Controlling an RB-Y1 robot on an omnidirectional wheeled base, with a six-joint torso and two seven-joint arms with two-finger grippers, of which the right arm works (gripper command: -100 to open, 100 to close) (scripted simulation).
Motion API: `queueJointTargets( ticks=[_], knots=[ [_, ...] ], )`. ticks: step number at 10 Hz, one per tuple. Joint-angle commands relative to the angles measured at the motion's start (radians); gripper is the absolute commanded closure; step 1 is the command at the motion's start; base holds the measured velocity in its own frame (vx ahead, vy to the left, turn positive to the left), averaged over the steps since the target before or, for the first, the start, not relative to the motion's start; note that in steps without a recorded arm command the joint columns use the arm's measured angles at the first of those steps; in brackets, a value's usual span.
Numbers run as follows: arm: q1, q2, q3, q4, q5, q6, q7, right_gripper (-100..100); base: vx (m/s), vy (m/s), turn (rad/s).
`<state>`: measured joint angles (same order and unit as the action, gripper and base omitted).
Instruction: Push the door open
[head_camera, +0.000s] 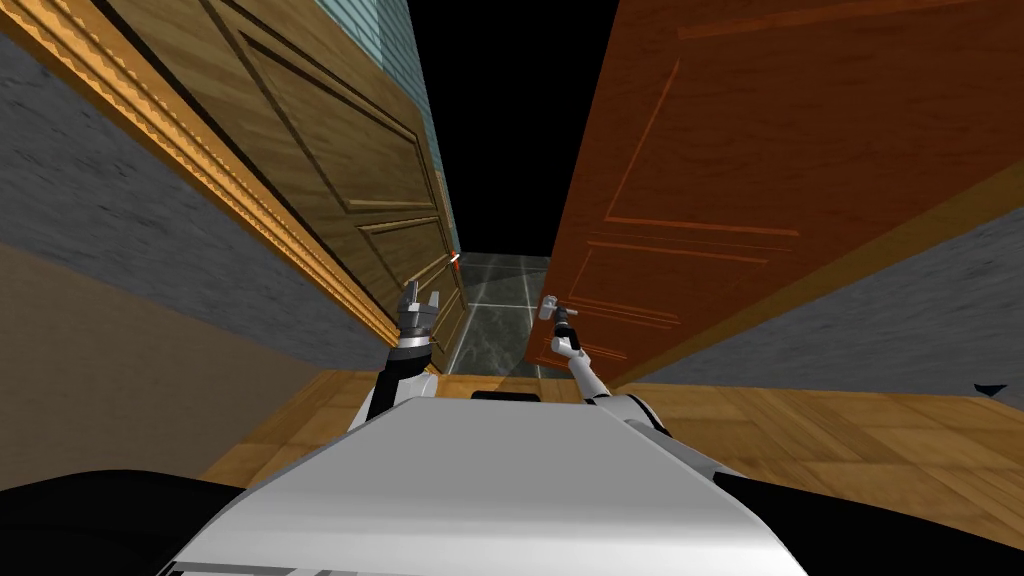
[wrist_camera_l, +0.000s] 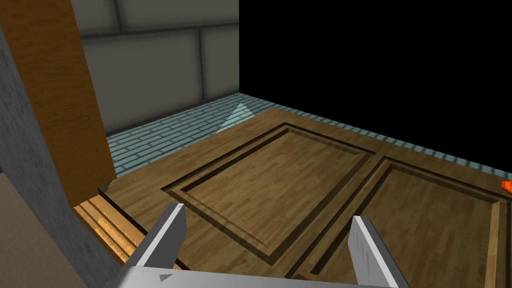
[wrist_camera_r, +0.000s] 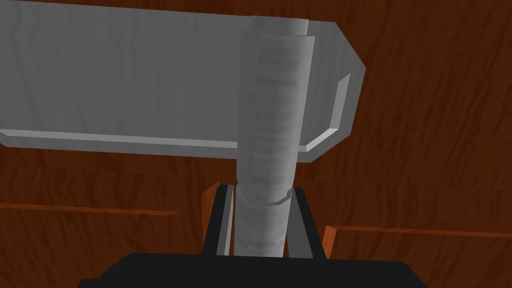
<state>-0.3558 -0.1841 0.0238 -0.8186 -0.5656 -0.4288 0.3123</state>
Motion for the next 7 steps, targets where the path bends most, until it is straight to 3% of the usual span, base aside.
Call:
queueJointTargets(
  ticks=[1,7],
  knots=[
    [-0.008,-0.02,-0.025,0.017,-0.004,-0.01,-0.003,100,0.165,0.106,-0.04],
    [-0.011,-0.044,-0.101,0.049,-0.013,-0.02,0.009,100,0.197,0.091,-0.072]
  ],
)
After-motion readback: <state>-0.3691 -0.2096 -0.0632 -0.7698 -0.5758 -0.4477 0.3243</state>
